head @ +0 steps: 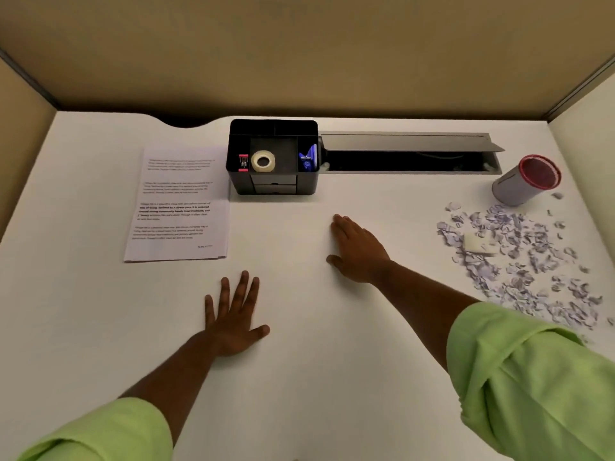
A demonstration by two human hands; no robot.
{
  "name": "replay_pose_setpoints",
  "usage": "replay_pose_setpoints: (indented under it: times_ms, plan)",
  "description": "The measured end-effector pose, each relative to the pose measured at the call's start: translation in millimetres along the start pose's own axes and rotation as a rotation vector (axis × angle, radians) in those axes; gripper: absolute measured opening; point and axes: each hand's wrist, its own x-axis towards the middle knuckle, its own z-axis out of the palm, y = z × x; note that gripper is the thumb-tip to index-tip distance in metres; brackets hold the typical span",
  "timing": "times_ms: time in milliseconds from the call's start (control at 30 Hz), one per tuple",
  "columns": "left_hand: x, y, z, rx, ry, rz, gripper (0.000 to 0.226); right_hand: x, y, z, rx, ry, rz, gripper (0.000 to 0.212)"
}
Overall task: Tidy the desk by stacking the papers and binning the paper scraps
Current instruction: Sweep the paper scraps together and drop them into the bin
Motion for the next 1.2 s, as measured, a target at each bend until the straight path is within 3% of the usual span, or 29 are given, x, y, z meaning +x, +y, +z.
replay_pose_setpoints:
  times_ms: [233, 367, 433, 567, 700, 767, 1000, 1200]
  plan:
    - [-3, -1, 8, -0.041, 0.082, 0.018, 0.098, -110, 47, 55, 0.028, 0.097, 0.162, 0.080]
    - [-9, 8, 17, -0.113, 0.182, 0.015, 0.099, -160, 63, 61, -0.024, 0.084, 0.373, 0.079]
    - [-12, 16, 21, -0.139, 0.234, 0.034, 0.105, -175, 60, 62, -0.017, 0.165, 0.398, 0.078]
    - [-17, 39, 35, -0.109, 0.234, 0.146, 0.109, -192, 33, 80, 0.019, 0.222, 0.234, 0.076]
    - [-21, 73, 51, -0.078, 0.239, 0.189, 0.108, -200, 3, 117, -0.004, 0.080, -0.070, 0.081]
    - [-22, 89, 55, -0.070, 0.234, 0.201, 0.108, -206, 1, 127, -0.026, 0.030, -0.137, 0.081]
    - [-20, 174, 70, -0.057, 0.203, 0.170, 0.105, -224, 94, 108, -0.053, 0.042, -0.098, 0.080]
    - [-23, 253, 90, -0.128, 0.131, 0.074, 0.120, -233, 189, 82, -0.077, 0.023, 0.024, 0.086]
